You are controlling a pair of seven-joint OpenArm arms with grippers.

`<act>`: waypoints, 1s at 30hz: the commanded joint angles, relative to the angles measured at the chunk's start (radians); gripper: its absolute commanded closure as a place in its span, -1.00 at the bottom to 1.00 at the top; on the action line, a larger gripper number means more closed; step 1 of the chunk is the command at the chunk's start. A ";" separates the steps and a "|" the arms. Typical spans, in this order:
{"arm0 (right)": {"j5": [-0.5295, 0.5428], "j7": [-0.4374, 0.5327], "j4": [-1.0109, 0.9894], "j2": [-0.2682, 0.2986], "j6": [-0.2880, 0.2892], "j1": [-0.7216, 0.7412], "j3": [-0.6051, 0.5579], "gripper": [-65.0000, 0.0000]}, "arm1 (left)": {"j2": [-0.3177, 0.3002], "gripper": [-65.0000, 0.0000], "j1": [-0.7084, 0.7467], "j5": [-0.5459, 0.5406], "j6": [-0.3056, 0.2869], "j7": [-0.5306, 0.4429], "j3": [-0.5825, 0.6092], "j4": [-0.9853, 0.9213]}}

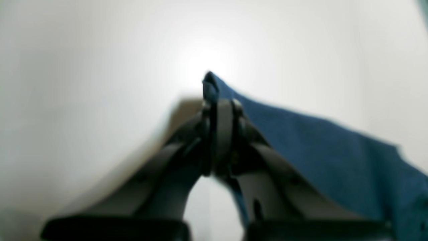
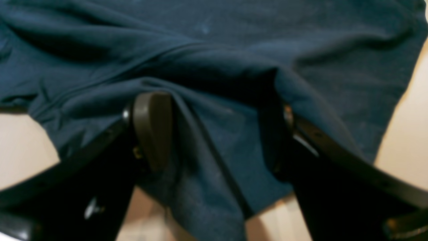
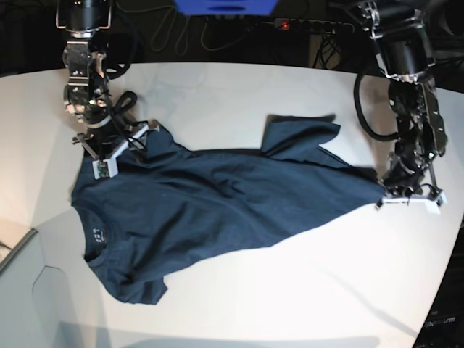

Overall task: Layout the t-shirt on the table in an organized manner, then fold the t-shirt properly
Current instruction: 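Grasp the shirt hem with the left gripper and the shoulder with the right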

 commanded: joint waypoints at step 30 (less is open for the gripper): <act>-0.006 -0.033 0.000 0.075 -0.014 0.080 0.073 -0.20 | 0.071 1.00 -0.459 -0.074 -0.012 0.124 0.303 0.483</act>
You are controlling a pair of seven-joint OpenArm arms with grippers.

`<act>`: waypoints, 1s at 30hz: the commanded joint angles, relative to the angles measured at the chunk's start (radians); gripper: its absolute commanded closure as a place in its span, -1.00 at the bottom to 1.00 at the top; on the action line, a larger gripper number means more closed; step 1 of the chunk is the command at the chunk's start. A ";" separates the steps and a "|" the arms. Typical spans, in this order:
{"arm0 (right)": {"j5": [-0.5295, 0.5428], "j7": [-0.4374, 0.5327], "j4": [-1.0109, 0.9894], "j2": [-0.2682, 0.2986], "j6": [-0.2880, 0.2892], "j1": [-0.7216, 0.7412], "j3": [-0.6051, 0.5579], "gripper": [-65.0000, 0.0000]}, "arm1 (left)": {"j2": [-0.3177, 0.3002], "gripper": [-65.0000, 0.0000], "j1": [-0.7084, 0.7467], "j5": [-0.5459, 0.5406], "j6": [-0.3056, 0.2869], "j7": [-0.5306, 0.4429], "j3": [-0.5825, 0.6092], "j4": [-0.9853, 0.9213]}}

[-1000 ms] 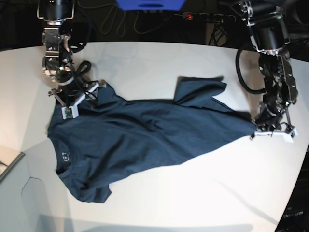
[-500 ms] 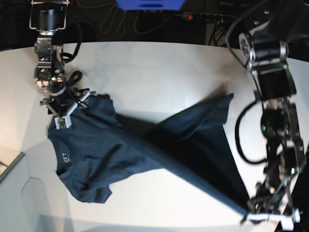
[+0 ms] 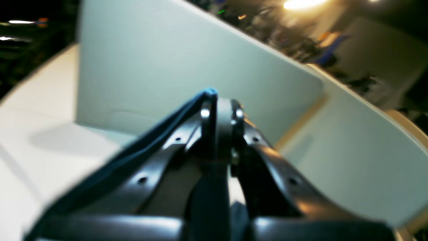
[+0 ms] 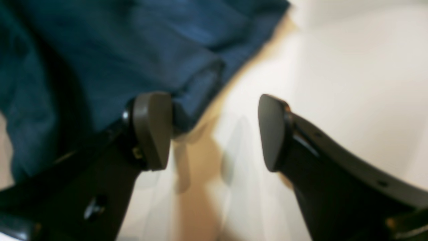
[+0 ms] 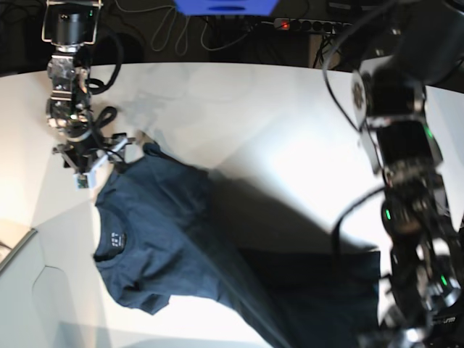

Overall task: Layout the t-shirt on the table in an organized manner, then fold the t-shirt properly
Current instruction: 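Grasp the shirt hem with the left gripper and the shoulder with the right, then lift the shirt off the table with both grippers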

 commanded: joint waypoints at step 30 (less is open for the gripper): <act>0.009 0.010 0.250 -0.062 -0.009 -0.164 0.009 -0.21 | -0.064 1.00 0.767 -0.290 0.003 -0.019 -0.427 -0.133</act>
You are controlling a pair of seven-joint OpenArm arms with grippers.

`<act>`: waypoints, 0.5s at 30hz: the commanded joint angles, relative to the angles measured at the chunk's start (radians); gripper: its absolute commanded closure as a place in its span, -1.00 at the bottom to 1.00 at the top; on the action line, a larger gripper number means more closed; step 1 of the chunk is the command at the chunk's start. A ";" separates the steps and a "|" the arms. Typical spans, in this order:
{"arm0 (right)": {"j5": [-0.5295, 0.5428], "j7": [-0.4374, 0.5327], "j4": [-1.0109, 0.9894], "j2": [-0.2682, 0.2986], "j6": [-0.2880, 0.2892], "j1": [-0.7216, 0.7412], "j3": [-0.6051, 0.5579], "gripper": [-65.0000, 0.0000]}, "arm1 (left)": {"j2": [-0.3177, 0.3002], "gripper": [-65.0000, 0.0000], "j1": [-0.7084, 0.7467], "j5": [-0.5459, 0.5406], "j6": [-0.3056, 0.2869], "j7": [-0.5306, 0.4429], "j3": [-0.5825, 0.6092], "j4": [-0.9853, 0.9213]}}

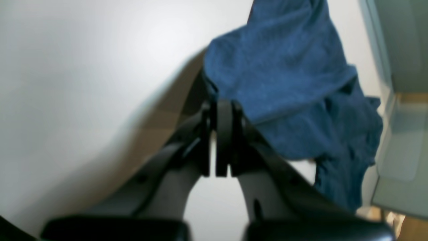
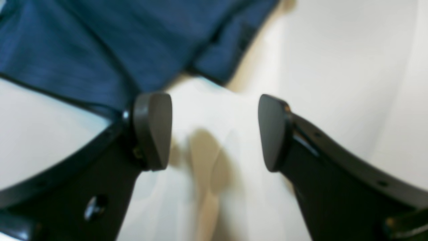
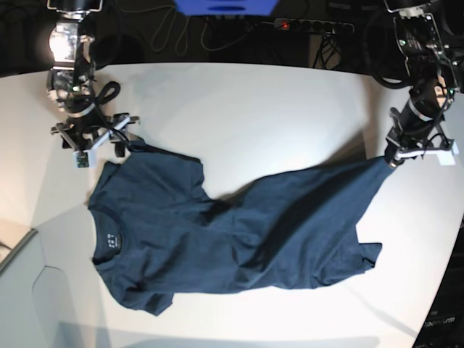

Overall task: Layout the t-shirt on the table in an organized manner, then fold the t-shirt properly
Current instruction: 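Lift the shirt off the table with both grippers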

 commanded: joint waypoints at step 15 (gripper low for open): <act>0.012 0.024 0.000 -0.027 0.000 0.069 -0.060 -0.32 | -0.097 1.00 -0.008 0.219 0.001 -0.255 0.119 -0.146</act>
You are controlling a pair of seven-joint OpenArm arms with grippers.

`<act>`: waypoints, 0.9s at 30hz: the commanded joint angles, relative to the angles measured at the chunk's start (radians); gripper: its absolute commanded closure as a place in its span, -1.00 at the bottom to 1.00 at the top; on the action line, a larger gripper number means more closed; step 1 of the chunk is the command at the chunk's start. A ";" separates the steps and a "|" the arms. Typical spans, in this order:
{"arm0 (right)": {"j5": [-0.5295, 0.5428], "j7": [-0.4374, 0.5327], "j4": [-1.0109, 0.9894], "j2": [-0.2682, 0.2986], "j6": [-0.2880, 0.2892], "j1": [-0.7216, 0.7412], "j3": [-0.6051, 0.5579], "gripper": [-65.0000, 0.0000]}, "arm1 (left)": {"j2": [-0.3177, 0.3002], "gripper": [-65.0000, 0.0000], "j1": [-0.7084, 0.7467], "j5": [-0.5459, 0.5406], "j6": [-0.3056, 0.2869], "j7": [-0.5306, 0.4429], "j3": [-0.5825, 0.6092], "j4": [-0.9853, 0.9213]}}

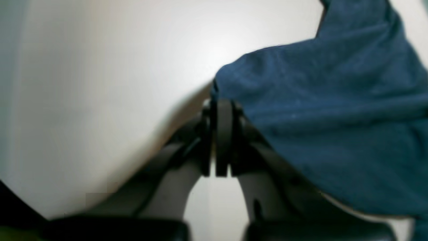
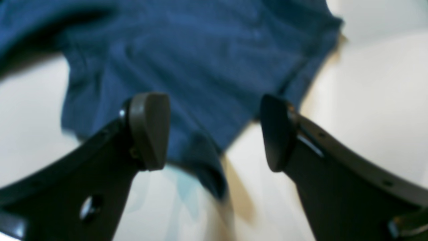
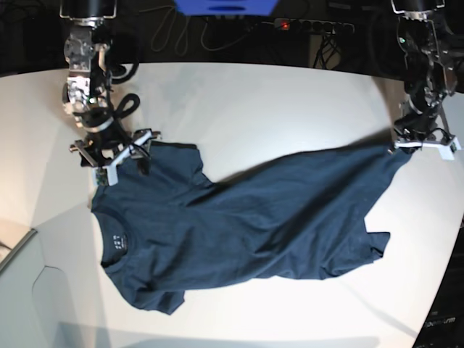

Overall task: Layout the t-shirt on the table in an organized manner, then fold the t-shirt properly
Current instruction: 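Lift the shirt off the table with both grippers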

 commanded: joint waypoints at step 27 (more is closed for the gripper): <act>-0.001 0.026 -0.067 0.033 -0.001 -0.075 -0.042 1.00 | -0.009 1.00 -0.010 0.071 -0.006 -0.050 0.024 -0.039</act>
